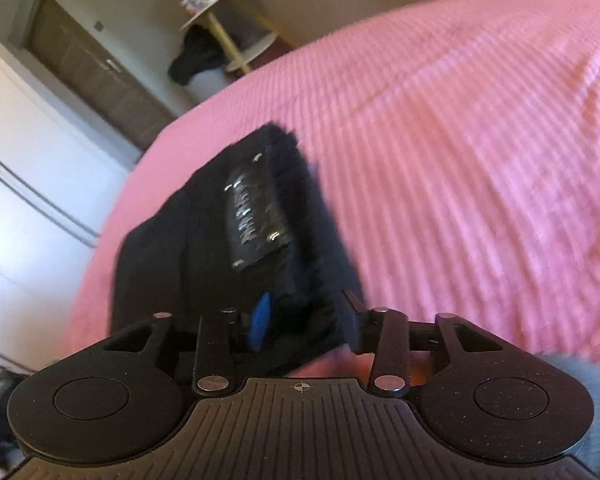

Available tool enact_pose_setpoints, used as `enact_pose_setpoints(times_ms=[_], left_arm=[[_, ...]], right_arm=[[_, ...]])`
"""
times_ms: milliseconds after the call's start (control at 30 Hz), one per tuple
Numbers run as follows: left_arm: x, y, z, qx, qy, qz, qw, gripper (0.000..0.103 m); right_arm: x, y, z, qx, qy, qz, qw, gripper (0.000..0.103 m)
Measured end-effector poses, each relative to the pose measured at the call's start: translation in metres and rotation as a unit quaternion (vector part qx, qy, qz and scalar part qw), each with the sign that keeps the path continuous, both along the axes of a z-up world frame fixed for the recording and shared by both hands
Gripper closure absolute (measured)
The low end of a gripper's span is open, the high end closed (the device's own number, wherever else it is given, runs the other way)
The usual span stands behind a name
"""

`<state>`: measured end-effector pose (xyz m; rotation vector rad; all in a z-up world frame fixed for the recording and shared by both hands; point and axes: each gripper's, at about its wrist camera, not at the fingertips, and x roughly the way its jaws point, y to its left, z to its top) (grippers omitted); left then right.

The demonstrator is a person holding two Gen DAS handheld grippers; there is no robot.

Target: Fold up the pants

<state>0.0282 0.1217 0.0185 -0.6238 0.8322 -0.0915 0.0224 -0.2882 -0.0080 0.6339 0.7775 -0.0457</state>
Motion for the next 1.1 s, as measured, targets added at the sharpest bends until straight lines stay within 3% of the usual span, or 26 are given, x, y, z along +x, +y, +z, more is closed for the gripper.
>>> enact_pose_setpoints(times_ms=[100,200,300,367,433,567,800,967,1100], left_arm=[[0.019,-0.015,0.008,0.078,-0.019,-0.026,0.9964,0.018],[0.036,-0.036,0.004,0.149,-0.02,-0.044,0.9877,0.018],[0.049,-0.057,-0.013,0.228,-0.002,-0.059,0.9719,0.018],[0.053,-0.063,-0.029,0.25,0.023,-0.069,0.9655,0.018],[0.056,-0.062,-0.041,0.254,0.046,-0.07,0.9634,0.012],[0.059,-0.055,-0.046,0.239,0.058,-0.054,0.9678,0.007],[0.063,-0.055,-0.055,0.233,0.076,-0.051,0.9683,0.004],[0.052,-0.045,-0.044,0.224,0.059,-0.019,0.9727,0.004],[0.037,-0.03,-0.027,0.193,0.002,0.035,0.9805,0.004]], right_arm=[[0.007,0.008,0.006,-0.005,-0.029,0.022,0.999,0.068],[0.01,0.027,0.007,-0.062,-0.04,0.039,0.997,0.067],[0.018,0.031,-0.004,-0.1,0.004,0.049,0.994,0.069],[0.02,0.027,-0.01,-0.098,0.022,0.04,0.994,0.068],[0.026,0.03,-0.013,-0.124,0.036,0.042,0.991,0.063],[0.044,0.039,-0.021,-0.163,0.068,0.041,0.983,0.059],[0.056,0.038,-0.028,-0.184,0.074,0.029,0.98,0.049],[0.038,0.029,-0.01,-0.157,0.05,0.009,0.986,0.046],[0.023,0.033,0.019,-0.196,-0.003,0.006,0.981,0.046]])
